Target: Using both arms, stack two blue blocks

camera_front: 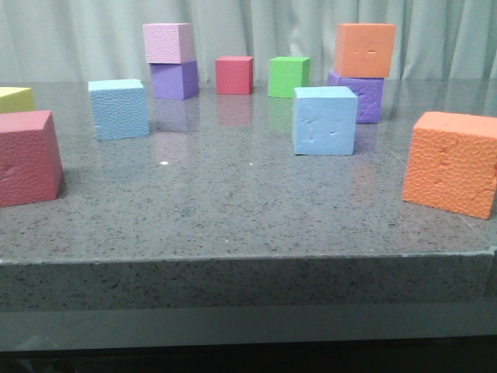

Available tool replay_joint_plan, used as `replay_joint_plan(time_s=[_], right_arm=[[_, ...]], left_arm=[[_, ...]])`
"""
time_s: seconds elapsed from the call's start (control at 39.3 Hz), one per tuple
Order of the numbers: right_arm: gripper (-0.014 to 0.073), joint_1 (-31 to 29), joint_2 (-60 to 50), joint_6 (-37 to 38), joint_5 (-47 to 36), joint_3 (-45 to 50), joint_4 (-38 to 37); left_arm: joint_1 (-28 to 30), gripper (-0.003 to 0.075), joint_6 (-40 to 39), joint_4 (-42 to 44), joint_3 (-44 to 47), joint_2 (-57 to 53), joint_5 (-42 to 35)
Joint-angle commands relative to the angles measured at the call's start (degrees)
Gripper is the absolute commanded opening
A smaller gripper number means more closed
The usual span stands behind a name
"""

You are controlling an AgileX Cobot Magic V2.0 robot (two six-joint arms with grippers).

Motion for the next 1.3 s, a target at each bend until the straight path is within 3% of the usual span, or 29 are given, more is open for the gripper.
replay_joint_plan(time_s=[0.0,0.36,0.71,1.02,1.27], right_arm=[[0.0650,1.2,5.7,-0.1,-5.1,-4.2,2.0],[0.0650,14.0,26.9,-0.1,-2.9,-16.4,5.0],[0.0646,23.6,46.9,1.0,6.7,-34.6,2.6],[0.0630,29.0,59.4,25.6,19.0,-49.7,-22.9],[0.0631,30.1,64.2,28.5,20.6,-53.8,-20.2]], left_arm=[[0.1,0.0671,-0.5,-0.4,-2.1,0.5,-4.9],[0.1,0.0671,-0.5,-0.4,-2.1,0.5,-4.9],[0.1,0.0671,-0.5,-0.4,-2.1,0.5,-4.9],[0.1,0.0671,-0.5,-0.4,-2.1,0.5,-4.9],[0.1,0.0671,-0.5,-0.4,-2.1,0.5,-4.9]])
